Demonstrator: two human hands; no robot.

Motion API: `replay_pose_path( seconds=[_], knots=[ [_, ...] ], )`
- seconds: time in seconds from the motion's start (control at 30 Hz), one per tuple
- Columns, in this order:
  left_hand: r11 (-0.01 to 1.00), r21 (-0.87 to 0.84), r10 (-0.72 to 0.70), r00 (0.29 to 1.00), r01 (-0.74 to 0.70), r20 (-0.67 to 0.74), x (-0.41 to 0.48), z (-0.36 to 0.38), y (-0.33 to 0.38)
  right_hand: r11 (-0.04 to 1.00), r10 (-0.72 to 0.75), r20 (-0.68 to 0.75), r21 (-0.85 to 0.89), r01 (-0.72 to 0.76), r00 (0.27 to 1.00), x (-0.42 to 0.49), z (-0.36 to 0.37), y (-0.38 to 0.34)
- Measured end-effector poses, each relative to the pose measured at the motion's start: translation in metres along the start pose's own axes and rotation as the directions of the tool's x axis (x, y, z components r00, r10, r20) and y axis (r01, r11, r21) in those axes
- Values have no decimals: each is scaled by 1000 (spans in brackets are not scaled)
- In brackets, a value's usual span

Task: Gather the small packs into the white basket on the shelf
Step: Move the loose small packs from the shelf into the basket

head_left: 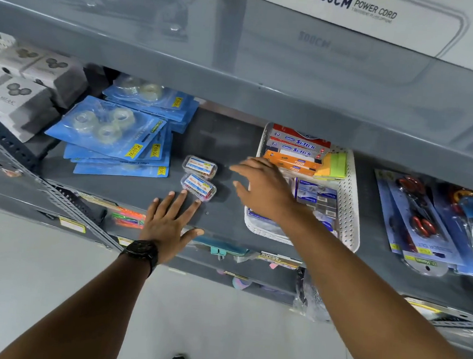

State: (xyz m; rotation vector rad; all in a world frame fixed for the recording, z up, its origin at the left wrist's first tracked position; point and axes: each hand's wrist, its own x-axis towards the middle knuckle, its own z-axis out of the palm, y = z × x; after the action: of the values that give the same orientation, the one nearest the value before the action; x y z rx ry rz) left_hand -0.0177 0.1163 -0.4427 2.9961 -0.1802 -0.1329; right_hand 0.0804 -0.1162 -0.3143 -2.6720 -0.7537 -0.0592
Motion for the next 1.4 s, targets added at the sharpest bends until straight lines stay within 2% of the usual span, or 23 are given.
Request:
replay_pose_path(
  seconds=[0.1,0.2,0.27,0.43,0.6,0.73,0.93,1.03,1.23,1.3,1.4],
  knots=[
    [1000,-10,-2,1000,2,1,1,2,0,997,-50,120,-48,56,991,29,22,-36],
    [1000,-24,-7,1000,7,4,1,3,0,984,54,274,-178,-5,960,45,44,-56],
    [1000,-8,-8,1000,8,16,2,4,-1,970,119,311,-241,-43,943,51,56,-60],
    [1000,-3,-4,1000,4,12,2,4,-1,973,126,229,-220,-75,965,56,55,-54],
    [1000,-10,1,1000,-1,-3,1,4,-2,993,111,47,-36,-109,993,40,7,-31],
    [1000,-16,8,1000,-8,-4,1,3,-1,981,192,-54,-7,-193,980,16,-29,5],
    [1000,-19,4,1000,-4,-16,0,1,1,926,361,90,-150,-346,928,-18,-29,60],
    [999,-34,9,1000,-10,-23,-1,1,0,909,392,168,-224,-352,905,-28,-14,70],
    [1000,-18,1,1000,-2,-7,0,3,-1,892,383,173,-325,-315,907,-29,-2,72],
    [1000,-23,3,1000,-3,-7,0,2,-1,903,380,171,-282,-324,909,-25,-5,66],
    [999,-36,7,1000,-7,-8,0,1,-1,940,332,99,-115,-320,938,-14,-12,49]
  ],
)
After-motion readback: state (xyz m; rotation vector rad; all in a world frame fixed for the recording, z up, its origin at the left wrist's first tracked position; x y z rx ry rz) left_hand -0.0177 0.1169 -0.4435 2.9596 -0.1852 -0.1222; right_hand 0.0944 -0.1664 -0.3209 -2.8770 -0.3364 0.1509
